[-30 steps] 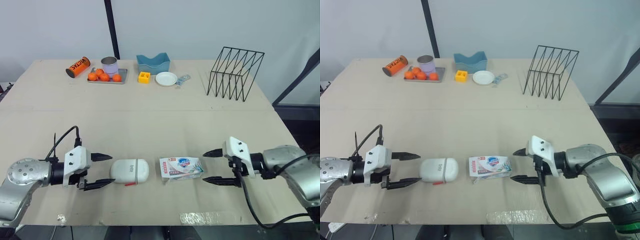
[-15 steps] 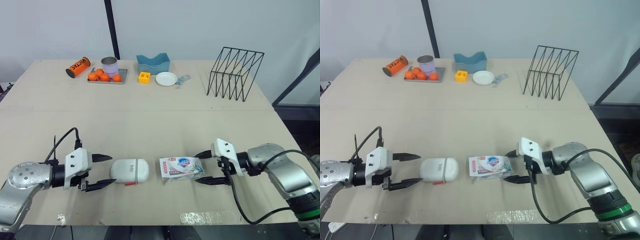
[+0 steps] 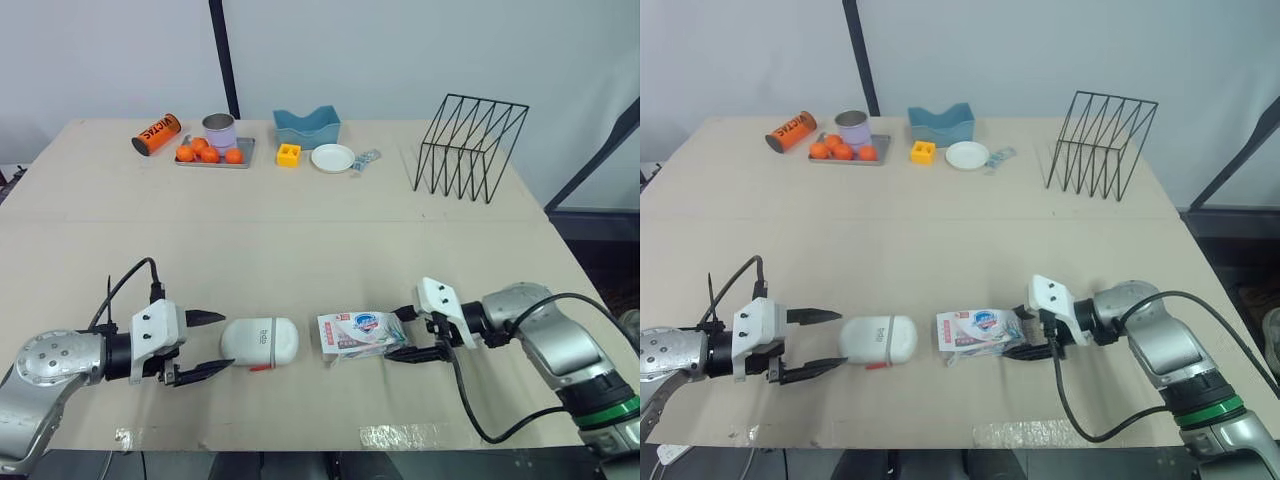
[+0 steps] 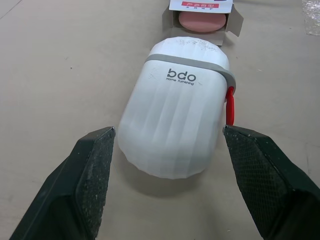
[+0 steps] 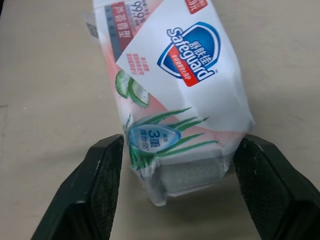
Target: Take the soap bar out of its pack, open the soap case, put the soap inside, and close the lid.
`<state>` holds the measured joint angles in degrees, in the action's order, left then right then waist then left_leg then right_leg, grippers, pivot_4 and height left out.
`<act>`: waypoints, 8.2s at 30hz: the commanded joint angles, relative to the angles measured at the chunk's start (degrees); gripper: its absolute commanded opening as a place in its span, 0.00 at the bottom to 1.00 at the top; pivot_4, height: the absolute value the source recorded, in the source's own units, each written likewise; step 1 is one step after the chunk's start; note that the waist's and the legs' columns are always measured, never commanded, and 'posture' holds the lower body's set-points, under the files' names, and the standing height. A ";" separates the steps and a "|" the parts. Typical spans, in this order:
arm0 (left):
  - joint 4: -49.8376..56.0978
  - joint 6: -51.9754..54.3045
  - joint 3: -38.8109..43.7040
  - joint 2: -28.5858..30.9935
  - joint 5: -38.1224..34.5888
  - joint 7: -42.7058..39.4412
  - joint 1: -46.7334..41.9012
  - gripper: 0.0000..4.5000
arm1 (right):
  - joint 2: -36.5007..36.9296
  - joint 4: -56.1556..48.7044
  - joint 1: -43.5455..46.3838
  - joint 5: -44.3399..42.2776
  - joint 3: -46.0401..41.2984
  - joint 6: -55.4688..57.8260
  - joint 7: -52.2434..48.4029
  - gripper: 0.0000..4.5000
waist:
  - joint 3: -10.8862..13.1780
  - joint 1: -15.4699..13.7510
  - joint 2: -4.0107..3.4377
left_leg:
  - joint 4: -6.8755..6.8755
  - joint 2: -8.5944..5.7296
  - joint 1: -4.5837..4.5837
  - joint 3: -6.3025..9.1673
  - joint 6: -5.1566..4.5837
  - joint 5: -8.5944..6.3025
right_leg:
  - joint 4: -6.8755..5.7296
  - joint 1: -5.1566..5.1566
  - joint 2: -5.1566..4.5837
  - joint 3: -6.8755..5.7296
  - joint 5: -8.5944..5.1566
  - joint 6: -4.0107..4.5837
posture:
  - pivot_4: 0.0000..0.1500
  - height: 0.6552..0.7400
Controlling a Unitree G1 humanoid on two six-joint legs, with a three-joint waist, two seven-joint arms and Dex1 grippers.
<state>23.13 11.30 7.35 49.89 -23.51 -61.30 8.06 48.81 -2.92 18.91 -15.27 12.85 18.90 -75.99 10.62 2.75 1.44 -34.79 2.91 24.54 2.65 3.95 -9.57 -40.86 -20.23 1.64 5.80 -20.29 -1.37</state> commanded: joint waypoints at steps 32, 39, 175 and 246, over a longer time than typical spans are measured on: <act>-2.88 -3.02 -0.39 -1.04 2.30 0.02 -3.05 0.81 | 3.18 -1.31 1.71 -4.24 -8.53 3.26 -1.08 0.31 | 0.01 -0.01 -0.01 | 0.00 -0.02 0.01 0.00 0.00 0.00 | -0.01 0.00 -0.01 -0.01 0.01 0.01 | 1.00 1.00; -4.07 -3.97 -1.33 -1.93 3.13 -0.42 -3.71 0.81 | 8.30 3.53 1.94 -3.54 -13.07 1.72 -1.95 0.31 | 0.01 0.00 -0.02 | 0.00 -0.01 0.00 0.00 0.00 0.00 | 0.00 0.00 -0.01 -0.01 0.01 0.01 | 1.00 1.00; -17.40 -9.65 -11.94 -1.94 6.53 -12.48 -15.72 0.81 | 3.04 -23.07 -6.85 -15.60 -15.72 11.29 11.09 1.00 | 0.26 0.02 -0.43 | -0.18 -0.08 0.02 -0.01 -0.17 -0.10 | -0.08 0.06 -0.03 0.01 -0.05 -0.06 | 1.00 1.00; -21.17 -12.07 -14.09 -3.15 9.67 -15.74 -24.74 0.75 | 3.73 -26.28 -9.77 -16.03 -17.54 12.75 15.23 1.00 | 0.25 0.01 -0.41 | -0.26 -0.07 0.09 0.07 -0.17 -0.10 | -0.10 0.05 0.02 -0.04 -0.04 -0.04 | 1.00 1.00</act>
<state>-0.74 -0.15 -10.01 44.95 -11.92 -76.98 -17.11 52.46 -28.85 8.04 -30.60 -4.30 32.35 -60.39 10.87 2.76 1.03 -35.05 2.85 24.64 2.71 3.78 -9.67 -40.96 -20.18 1.66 5.75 -20.34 -1.41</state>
